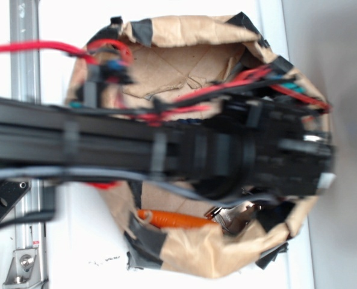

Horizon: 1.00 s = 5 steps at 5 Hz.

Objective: Grab the blue block.

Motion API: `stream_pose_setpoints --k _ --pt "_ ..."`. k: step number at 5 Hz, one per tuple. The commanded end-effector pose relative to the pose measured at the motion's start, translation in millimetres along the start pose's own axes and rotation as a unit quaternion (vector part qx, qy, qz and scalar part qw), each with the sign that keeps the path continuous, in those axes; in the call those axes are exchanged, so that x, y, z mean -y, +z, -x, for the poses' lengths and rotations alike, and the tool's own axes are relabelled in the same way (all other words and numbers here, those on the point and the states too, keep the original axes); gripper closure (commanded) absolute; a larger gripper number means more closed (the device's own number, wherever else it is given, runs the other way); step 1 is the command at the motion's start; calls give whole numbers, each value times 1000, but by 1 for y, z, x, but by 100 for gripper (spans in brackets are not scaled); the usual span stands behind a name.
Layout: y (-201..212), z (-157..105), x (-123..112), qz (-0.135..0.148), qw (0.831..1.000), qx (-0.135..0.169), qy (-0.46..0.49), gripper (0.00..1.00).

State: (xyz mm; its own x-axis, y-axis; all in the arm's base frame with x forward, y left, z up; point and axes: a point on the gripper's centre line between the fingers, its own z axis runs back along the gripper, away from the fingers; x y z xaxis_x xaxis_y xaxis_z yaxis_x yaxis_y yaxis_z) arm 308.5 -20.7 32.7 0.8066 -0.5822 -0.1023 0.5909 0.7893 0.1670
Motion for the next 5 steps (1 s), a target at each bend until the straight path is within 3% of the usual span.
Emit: stream_pose_setpoints --k 1,2,3,4,5 --pt "71 33 -3 30 992 106 66 100" --pt "96 43 -13 55 983 114 130 100" --pt "120 48 -23 97 968 67 222 100" --pt "133 55 -15 141 956 46 253 100" --pt "129 54 -10 160 950 13 268 95"
